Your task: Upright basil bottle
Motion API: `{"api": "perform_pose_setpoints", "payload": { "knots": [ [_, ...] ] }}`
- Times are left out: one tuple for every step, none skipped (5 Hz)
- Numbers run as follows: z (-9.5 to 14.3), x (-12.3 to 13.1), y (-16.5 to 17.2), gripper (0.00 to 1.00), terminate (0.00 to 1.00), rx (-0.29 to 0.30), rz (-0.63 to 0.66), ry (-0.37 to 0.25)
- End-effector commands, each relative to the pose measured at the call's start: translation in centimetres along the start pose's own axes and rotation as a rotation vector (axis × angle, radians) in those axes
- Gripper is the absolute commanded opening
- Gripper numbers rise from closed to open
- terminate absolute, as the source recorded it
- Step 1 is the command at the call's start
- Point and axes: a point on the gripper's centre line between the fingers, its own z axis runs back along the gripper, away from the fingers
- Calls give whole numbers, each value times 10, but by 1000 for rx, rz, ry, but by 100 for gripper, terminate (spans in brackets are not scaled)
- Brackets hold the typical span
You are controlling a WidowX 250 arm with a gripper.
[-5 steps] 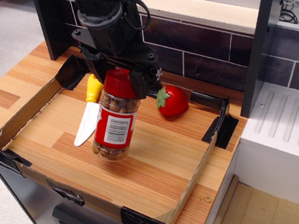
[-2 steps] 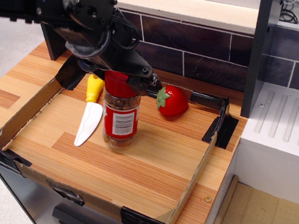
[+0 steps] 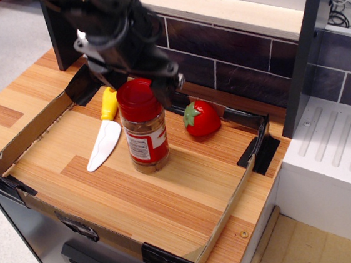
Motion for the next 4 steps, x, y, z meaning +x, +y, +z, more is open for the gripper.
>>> {"api": "perform_pose_setpoints", "payload": {
  "knots": [
    [40,30,3,100,0,-22,132,65],
    [54,39,5,100,0,-63,159,70],
    [54,39,5,100,0,-63,159,70],
    [54,39,5,100,100,-63,159,70]
  ]
}}
